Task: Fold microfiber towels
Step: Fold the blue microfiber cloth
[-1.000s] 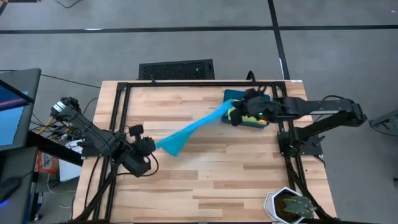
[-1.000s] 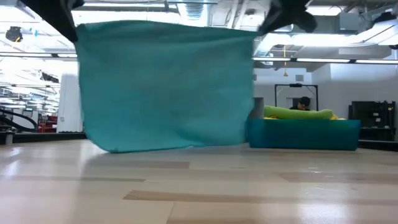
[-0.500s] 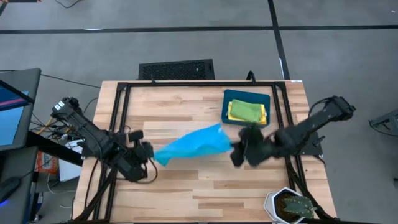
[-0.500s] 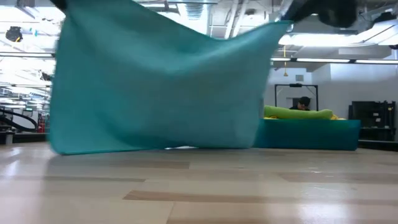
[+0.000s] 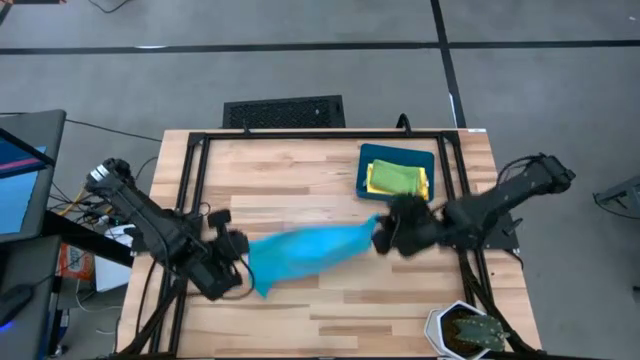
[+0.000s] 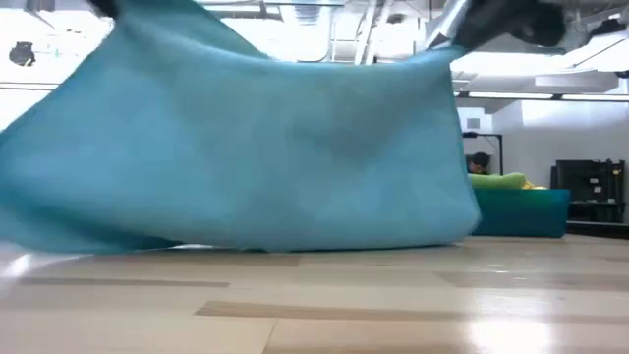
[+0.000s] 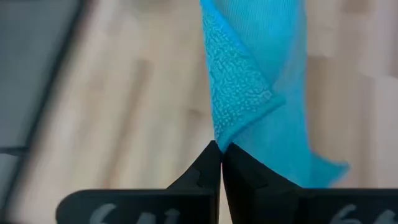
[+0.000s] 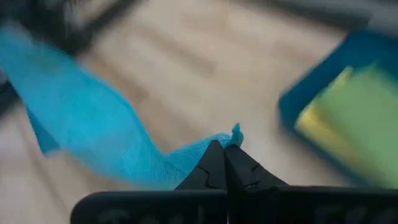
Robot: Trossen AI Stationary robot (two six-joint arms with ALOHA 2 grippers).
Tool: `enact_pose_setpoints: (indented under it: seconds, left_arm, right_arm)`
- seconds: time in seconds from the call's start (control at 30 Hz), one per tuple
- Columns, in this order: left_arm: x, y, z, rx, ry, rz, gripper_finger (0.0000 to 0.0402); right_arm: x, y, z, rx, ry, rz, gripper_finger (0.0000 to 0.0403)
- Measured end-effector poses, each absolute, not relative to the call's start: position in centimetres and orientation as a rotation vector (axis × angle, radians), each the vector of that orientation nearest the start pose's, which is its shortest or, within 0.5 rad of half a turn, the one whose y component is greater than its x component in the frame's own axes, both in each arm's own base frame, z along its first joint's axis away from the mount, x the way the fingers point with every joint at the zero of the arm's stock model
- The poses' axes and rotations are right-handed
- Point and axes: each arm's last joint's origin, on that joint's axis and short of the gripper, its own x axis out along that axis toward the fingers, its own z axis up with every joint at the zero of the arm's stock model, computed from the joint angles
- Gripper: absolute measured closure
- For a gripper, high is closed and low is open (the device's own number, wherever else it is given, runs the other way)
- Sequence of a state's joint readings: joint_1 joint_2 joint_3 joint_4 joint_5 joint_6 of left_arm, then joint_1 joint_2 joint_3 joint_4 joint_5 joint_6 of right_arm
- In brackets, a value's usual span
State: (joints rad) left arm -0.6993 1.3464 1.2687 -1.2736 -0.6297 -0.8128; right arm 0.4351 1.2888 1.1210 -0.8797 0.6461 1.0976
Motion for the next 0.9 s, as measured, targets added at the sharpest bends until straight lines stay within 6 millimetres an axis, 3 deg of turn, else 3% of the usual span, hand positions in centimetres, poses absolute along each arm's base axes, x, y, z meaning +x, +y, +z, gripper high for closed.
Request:
enact_pose_setpoints:
  seconds: [0.13, 0.23, 0.33, 0.43, 0.63, 0.77, 0.9]
  left_arm:
    - [18.0, -10.0, 33.7, 0.215, 0.949, 0.459, 0.0401]
    - [17.3, -7.9, 35.9, 0.245, 0.921, 0.485, 0.0401]
    - [17.1, -7.3, 36.7, 0.281, 0.933, 0.441, 0.0401]
    - [16.9, -7.9, 36.3, 0.276, 0.972, 0.378, 0.0401]
    - [17.6, -11.7, 31.3, 0.209, 1.124, 0.267, 0.0401]
    - [18.3, -15.6, 27.0, 0.14, 1.13, 0.199, 0.0401]
    - [19.0, -19.1, 23.3, 0.095, 1.117, 0.167, 0.0401]
  right_arm:
    - [22.4, 5.2, 32.3, 0.465, 0.519, -0.665, 0.0399]
    - [21.7, 3.7, 34.1, 0.479, 0.423, -0.652, 0.0399]
    - [20.8, 3.6, 35.0, 0.495, 0.381, -0.631, 0.0399]
    - [20.2, 5.0, 34.8, 0.507, 0.405, -0.596, 0.0399]
    - [20.6, 10.7, 30.7, 0.575, 0.538, -0.518, 0.0399]
    - [20.5, 15.1, 27.0, 0.628, 0.637, -0.519, 0.0398]
    - [20.8, 18.0, 23.9, 0.656, 0.765, -0.519, 0.0397]
